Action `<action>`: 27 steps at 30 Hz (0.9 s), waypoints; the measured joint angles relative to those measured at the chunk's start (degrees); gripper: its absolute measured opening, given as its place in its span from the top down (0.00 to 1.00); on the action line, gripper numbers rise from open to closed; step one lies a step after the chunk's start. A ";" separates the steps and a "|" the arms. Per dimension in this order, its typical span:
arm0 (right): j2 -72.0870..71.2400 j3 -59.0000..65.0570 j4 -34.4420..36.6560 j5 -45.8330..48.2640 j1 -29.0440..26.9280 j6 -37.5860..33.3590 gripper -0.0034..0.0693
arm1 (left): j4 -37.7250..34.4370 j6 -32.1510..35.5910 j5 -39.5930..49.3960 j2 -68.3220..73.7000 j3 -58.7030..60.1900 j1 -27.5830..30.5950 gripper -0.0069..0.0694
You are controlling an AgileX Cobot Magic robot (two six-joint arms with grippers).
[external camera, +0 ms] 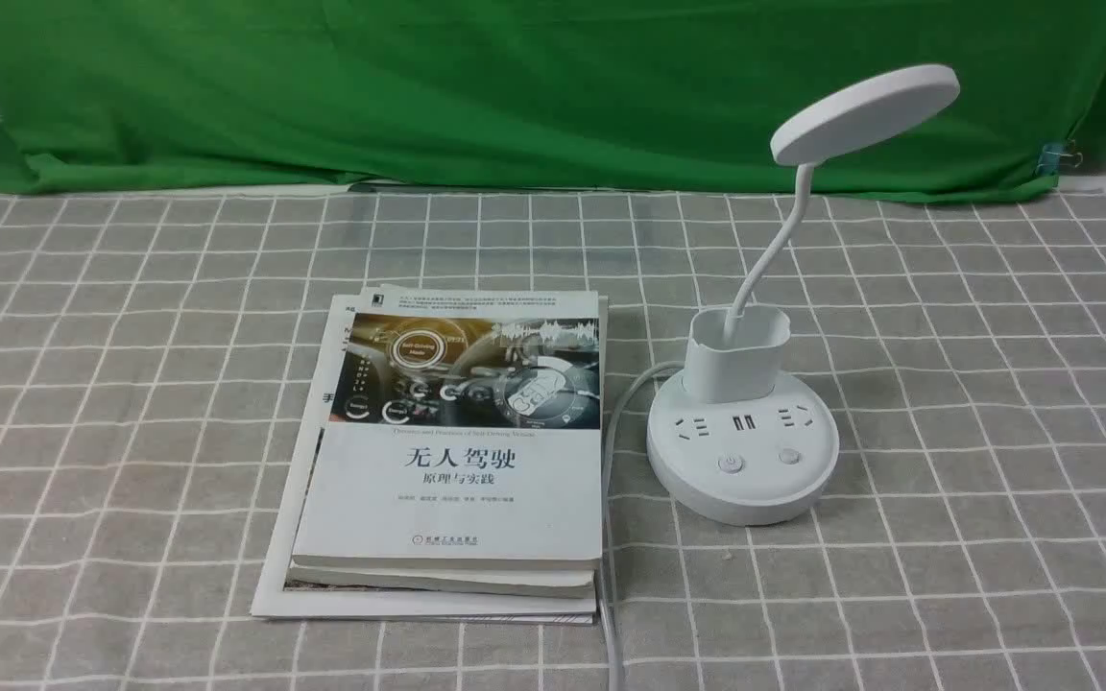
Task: Turn on the desk lamp on the grey coffee tablecloth with your hand.
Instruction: 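Press the button on the base of the white desk lamp with the right gripper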
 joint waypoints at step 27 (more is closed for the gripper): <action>0.00 0.00 -0.07 -1.16 0.00 0.09 0.62 | 0.00 0.06 0.00 0.00 0.00 0.00 0.88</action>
